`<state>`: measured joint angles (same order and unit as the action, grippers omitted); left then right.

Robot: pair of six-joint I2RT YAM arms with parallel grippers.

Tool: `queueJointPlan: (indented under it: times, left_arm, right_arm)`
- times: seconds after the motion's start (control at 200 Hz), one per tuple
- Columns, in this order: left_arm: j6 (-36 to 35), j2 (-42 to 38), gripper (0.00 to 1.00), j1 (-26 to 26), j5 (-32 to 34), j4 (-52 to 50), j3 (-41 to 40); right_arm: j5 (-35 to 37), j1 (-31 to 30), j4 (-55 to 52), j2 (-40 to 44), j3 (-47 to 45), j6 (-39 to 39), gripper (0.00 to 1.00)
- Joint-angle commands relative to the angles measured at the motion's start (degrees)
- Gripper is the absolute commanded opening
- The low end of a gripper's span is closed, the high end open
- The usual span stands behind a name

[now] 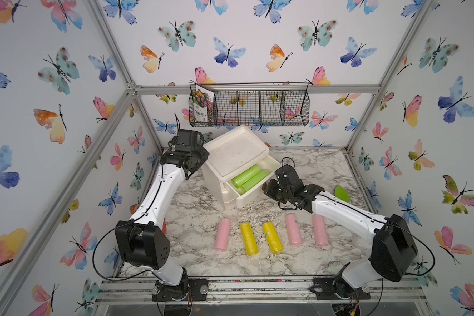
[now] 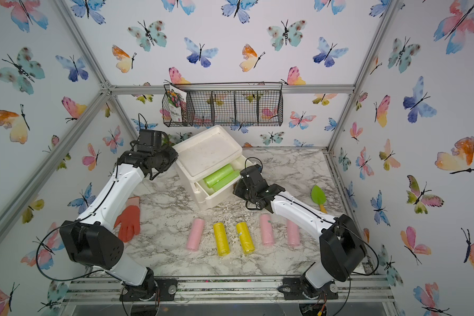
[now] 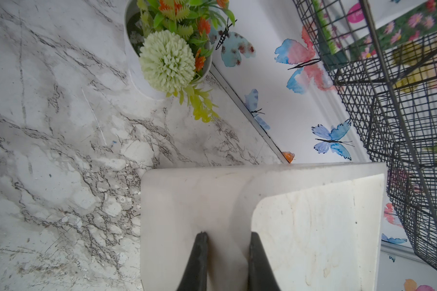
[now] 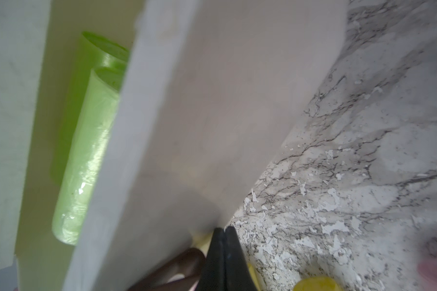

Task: Sort the rolls of trash bags by color and place them into the drawer
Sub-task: Close the drawer of the storage box.

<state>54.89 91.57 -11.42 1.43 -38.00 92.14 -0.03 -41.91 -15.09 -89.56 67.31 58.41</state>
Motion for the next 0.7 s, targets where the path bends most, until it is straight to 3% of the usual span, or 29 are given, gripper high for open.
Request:
queueJointPlan:
  times: [0.0,0.696]
  left_arm:
    - [5.0,1.4,0.00,-0.7,-7.4,0.7,-0.6]
    - [5.3,1.0,0.00,-1.3,-7.8,1.1,-0.6]
  right_arm:
    - [-4.9,-0.3,7.2,-2.3,4.5,0.0,0.05]
    - [-5.8,-0.3,12.0,-13.2,14.6,-2.6,0.06]
